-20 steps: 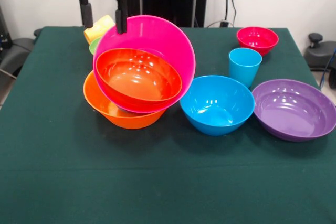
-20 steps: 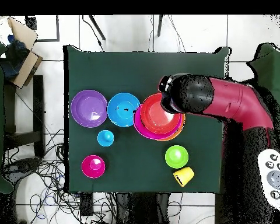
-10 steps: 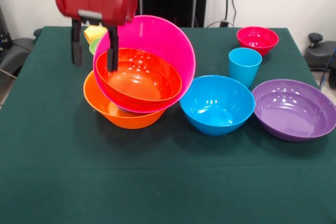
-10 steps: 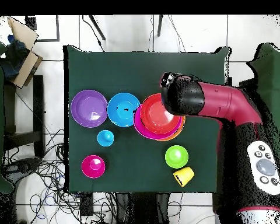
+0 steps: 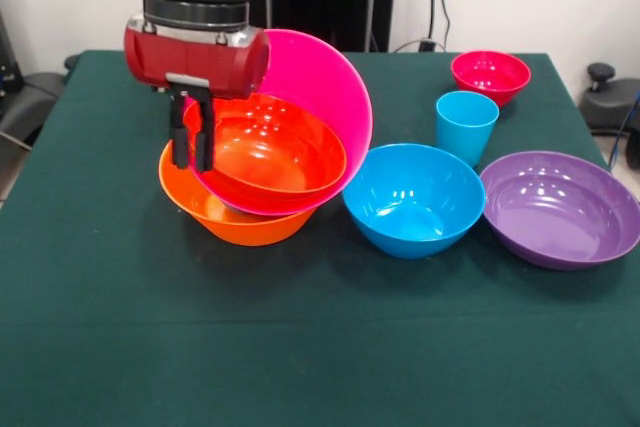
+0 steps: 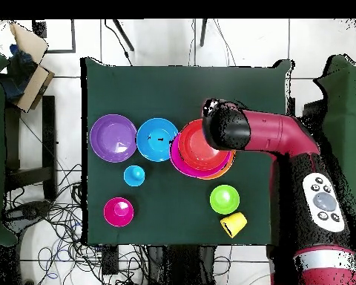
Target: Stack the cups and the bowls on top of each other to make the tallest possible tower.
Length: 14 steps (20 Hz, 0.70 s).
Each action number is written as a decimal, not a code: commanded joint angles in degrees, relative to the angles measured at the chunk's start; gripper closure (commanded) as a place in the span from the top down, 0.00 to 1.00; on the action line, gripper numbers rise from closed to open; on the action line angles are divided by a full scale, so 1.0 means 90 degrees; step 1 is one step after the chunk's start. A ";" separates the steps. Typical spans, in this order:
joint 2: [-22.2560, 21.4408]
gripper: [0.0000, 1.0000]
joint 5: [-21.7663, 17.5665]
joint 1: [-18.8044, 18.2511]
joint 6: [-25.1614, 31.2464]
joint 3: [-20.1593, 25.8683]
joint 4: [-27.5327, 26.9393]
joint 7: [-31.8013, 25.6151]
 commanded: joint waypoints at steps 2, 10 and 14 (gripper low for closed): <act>0.0227 0.00 -0.0424 0.0143 -0.0037 0.0126 0.0358 -0.0215; 0.0053 0.00 -0.0404 0.0164 0.0014 0.0093 0.0451 -0.0197; 0.0039 1.00 -0.0349 0.0104 0.0204 0.0144 0.0466 -0.0314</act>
